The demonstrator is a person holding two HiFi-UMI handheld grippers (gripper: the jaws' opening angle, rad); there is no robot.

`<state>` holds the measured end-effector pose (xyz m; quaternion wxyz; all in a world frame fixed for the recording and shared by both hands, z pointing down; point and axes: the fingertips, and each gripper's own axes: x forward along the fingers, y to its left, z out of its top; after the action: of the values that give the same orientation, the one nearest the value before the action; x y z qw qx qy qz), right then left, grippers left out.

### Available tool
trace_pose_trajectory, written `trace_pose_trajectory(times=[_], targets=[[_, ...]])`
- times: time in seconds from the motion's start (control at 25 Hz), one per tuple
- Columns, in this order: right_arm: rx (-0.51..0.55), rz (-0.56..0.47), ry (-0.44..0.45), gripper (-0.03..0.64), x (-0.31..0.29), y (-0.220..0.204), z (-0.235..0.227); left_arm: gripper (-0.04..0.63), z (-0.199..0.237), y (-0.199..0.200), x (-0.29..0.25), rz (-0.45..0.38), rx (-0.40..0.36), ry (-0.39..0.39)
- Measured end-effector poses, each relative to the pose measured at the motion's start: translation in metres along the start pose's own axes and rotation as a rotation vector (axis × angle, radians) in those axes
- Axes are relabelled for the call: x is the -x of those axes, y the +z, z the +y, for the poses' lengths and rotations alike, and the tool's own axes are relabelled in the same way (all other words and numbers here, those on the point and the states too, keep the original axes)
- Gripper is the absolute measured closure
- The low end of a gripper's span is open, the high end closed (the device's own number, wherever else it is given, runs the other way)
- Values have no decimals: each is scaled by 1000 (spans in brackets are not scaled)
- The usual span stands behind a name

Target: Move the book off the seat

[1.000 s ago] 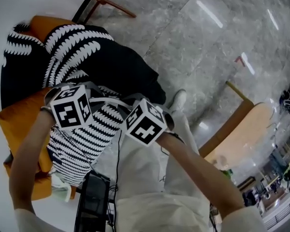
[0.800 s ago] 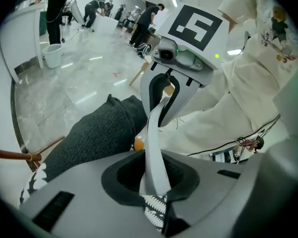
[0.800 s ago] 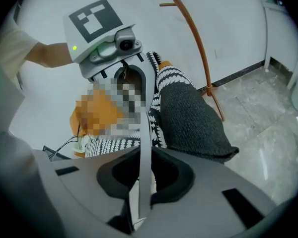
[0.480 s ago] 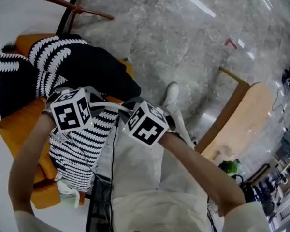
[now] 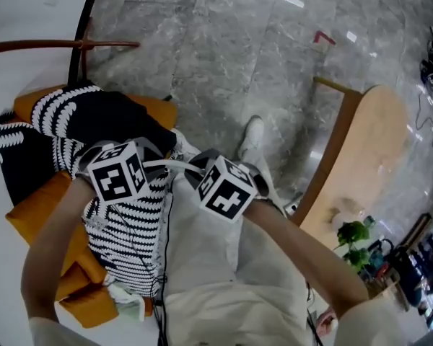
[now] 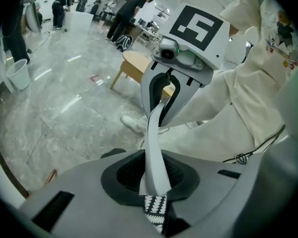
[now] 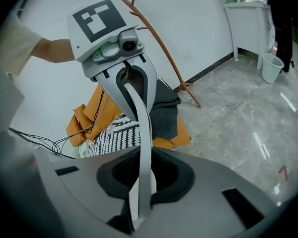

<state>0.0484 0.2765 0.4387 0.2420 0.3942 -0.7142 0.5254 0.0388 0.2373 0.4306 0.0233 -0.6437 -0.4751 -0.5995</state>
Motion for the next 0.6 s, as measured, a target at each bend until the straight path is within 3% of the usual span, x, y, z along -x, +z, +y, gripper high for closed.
trace_pose_trajectory(times=[0.6], targets=[[-190,-146,-91,568,89,-76,-60,545,13,134,-28,133,-197,-79]])
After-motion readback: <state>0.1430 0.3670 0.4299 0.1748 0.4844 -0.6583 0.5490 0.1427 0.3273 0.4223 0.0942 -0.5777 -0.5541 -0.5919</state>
